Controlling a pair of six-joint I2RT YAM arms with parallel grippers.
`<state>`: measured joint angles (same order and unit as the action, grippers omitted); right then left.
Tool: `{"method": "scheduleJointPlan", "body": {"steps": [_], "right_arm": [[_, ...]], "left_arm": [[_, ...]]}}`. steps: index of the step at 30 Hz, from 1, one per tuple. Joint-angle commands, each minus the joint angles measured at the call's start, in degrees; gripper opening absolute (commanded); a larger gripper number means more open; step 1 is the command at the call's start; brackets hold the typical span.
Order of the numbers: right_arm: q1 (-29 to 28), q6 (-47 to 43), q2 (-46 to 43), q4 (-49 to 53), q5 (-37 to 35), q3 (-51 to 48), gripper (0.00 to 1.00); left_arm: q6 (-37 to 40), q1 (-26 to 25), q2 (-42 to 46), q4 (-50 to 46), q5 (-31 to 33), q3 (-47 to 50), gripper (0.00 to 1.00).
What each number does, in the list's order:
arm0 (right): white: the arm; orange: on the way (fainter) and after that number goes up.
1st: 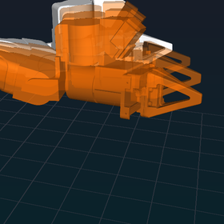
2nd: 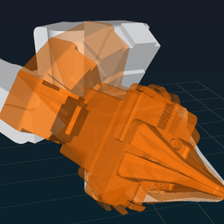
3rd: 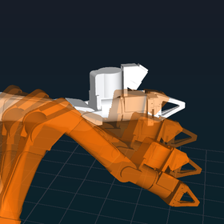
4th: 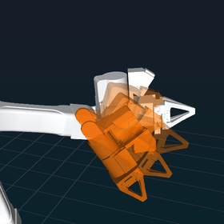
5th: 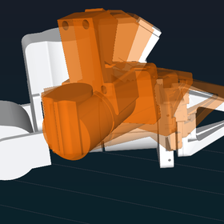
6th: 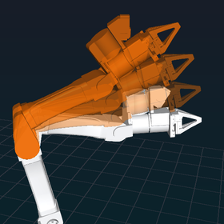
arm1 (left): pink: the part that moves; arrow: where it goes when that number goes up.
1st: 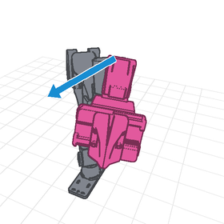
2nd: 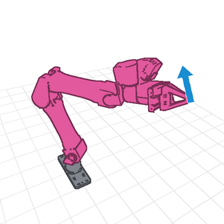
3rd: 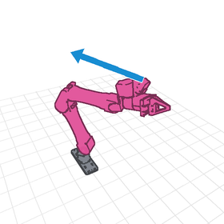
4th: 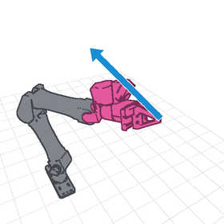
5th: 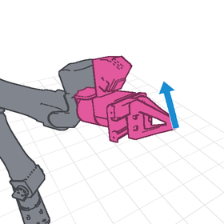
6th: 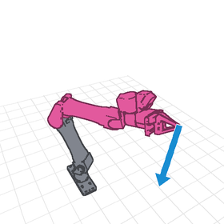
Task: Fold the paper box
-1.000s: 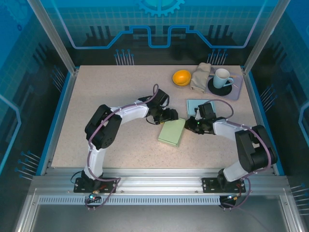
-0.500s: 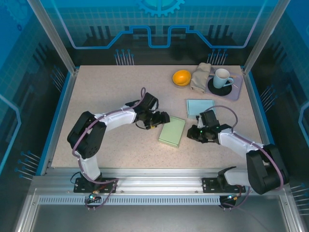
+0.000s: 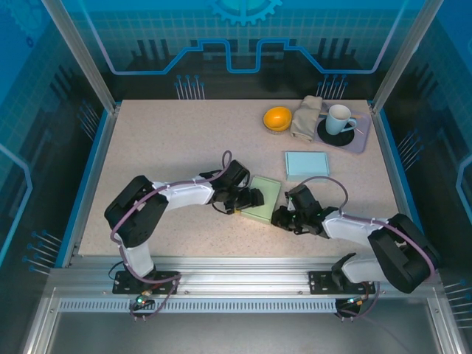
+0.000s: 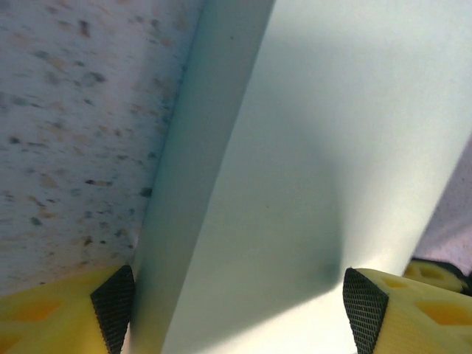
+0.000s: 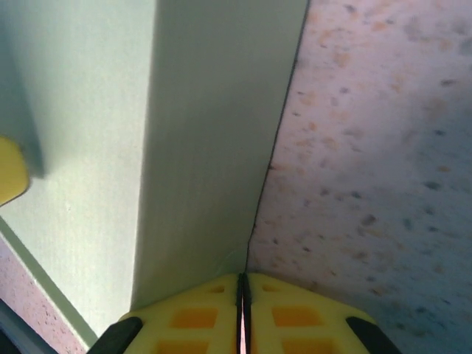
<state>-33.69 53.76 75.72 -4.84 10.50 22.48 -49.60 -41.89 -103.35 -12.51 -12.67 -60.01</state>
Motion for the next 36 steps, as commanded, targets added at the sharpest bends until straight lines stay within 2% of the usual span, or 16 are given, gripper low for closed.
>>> {"method": "scheduleJointPlan", "body": {"steps": [1, 4, 7, 10, 14, 18, 21, 23, 26, 29, 33, 36], "right_arm": [[-5.9, 5.1, 1.1, -17.2, 0.8, 1.7, 0.11], [-8.7, 6.8, 0.6, -18.6, -2.2, 2.5, 0.11], [-9.1, 7.7, -0.7, -17.4, -4.9, 2.1, 0.1], [-9.3, 11.2, -0.7, -21.6, -8.1, -1.3, 0.09], [-10.2, 13.7, 3.5, -33.7, -7.0, -2.9, 0.08], [-12.5, 11.1, 4.8, -37.1, -6.0, 0.0, 0.09], [-13.7, 9.5, 2.7, -29.3, -8.9, 1.9, 0.09], [-13.9, 8.6, 0.8, -19.2, -10.7, 3.4, 0.11], [-13.8, 5.6, -1.8, -7.4, -12.1, 4.3, 0.14], [-13.8, 4.1, -3.4, 3.4, -13.3, 5.2, 0.16], [-13.7, 1.3, -4.7, 12.5, -15.0, 6.0, 0.32], [-13.2, -6.0, -5.9, 20.2, -16.6, 9.0, 0.36]], "left_arm": [[-4.8, -3.4, -2.9, 6.2, -4.9, -0.6, 0.77], [-5.9, -3.2, -3.6, 6.5, -5.0, -0.9, 0.77], [-4.8, -1.8, -2.6, 3.3, -3.8, -2.6, 0.77], [-5.7, -0.5, -1.6, 3.5, -4.4, -3.2, 0.76], [-9.1, -0.9, -2.7, 6.5, -5.9, -3.2, 0.76], [-12.5, -2.1, -4.7, 10.3, -7.1, -1.7, 0.75], [-11.7, -1.6, -4.3, 8.4, -5.6, -1.6, 0.75], [-8.8, -0.2, -3.1, 3.4, -2.9, -3.1, 0.76], [-2.3, 2.7, -2.0, -7.7, 3.9, -7.9, 0.79], [2.0, 6.4, -1.8, -13.9, 10.8, -11.1, 0.82], [3.7, 11.4, -0.6, -16.3, 14.2, -12.4, 0.84], [3.8, 12.7, 2.4, -19.0, 18.5, -12.1, 0.86]]}}
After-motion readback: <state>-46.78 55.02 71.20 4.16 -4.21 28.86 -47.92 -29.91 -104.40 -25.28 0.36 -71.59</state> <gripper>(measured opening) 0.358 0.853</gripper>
